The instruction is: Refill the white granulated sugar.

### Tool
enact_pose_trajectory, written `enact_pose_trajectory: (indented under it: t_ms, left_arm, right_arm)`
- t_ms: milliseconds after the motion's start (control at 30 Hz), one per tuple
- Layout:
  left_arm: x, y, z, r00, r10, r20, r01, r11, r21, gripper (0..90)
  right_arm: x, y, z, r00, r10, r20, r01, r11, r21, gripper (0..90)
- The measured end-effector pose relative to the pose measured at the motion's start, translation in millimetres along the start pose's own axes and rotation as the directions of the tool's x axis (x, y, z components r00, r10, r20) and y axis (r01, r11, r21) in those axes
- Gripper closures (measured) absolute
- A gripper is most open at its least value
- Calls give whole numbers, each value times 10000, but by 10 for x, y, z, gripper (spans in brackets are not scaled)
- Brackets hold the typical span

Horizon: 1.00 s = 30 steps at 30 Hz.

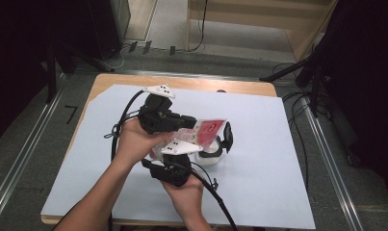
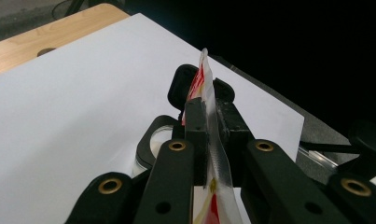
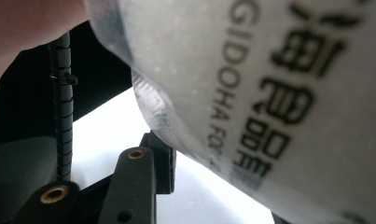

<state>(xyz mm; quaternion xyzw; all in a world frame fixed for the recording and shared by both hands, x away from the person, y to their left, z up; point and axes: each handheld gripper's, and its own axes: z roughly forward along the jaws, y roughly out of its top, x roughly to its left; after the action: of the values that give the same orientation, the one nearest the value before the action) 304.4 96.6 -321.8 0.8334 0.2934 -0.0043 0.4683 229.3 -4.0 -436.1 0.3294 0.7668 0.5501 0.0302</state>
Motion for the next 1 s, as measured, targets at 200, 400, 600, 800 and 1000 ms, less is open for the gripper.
enact_pose_trajectory:
  t_ms: [200, 400, 600, 800, 1000]
  left_arm:
    - [0, 0, 3, 10000, 3, 17, -3, 10000, -5, 855]
    - [-2, -1, 4, 10000, 8, 26, -7, 10000, -47, 855]
    - [-3, 1, 3, 10000, -16, 9, 16, 10000, -73, 854]
    - [2, -1, -1, 10000, -12, 34, 12, 9999, -112, 854]
    - [-3, 3, -1, 10000, -2, 57, 2, 10000, -76, 852]
  right_arm:
    - [0, 0, 2, 10000, 49, 42, -49, 10000, -29, 637]
    - [1, 1, 0, 10000, 81, 27, -81, 10000, -36, 638]
    - [1, 6, -2, 9999, 147, 20, -147, 9999, -33, 639]
    - [4, 14, 3, 9998, 187, -15, -187, 9998, 19, 639]
    - [4, 15, 3, 9998, 191, -12, -191, 9998, -12, 639]
